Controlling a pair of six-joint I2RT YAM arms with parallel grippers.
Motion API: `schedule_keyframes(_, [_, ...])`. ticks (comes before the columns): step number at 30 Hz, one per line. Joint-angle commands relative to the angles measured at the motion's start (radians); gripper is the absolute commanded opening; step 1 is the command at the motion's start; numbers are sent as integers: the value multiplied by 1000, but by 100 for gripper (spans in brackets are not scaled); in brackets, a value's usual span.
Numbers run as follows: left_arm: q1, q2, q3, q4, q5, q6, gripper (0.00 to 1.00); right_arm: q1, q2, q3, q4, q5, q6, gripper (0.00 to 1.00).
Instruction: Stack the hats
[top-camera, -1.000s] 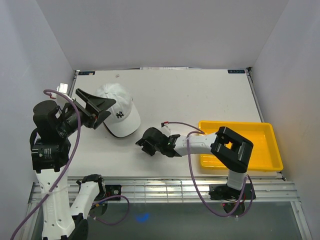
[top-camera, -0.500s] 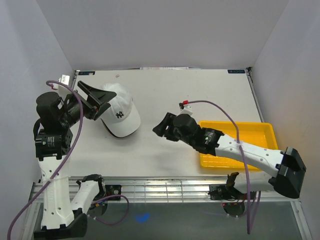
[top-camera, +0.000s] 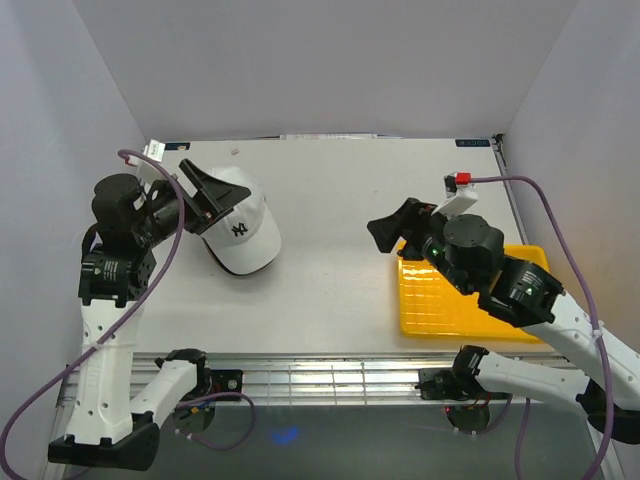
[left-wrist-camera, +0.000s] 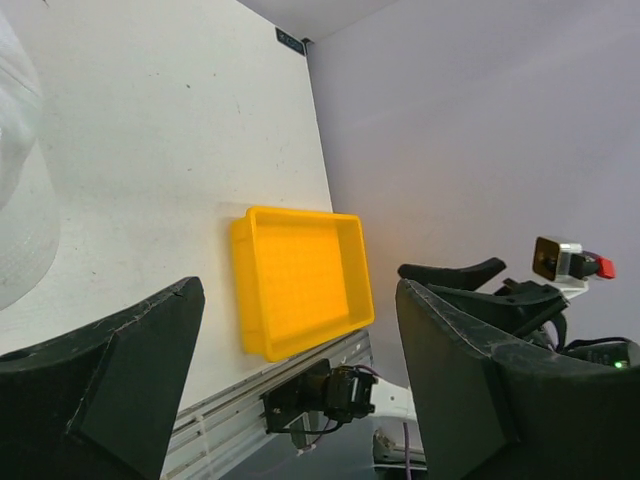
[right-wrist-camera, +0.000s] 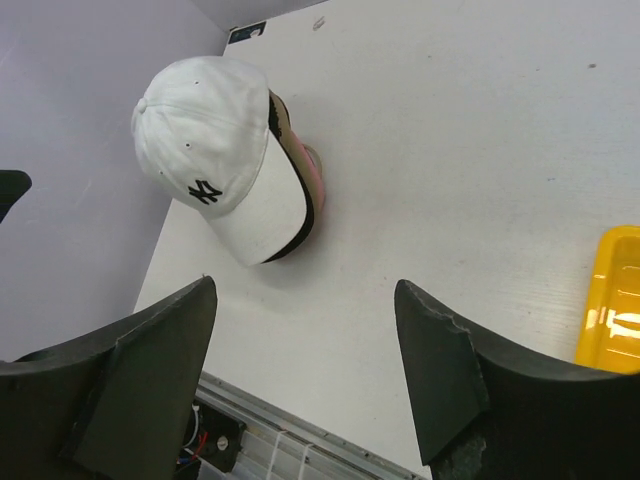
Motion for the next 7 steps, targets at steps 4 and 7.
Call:
schedule_keyframes(4, [-54, 6, 26, -9, -45, 56, 88, -2, -60, 87, -153, 89, -63, 79])
schedule_keyframes(7, [-60, -2, 13, -6, -43, 51, 88, -2, -77, 80, -151, 92, -70, 86])
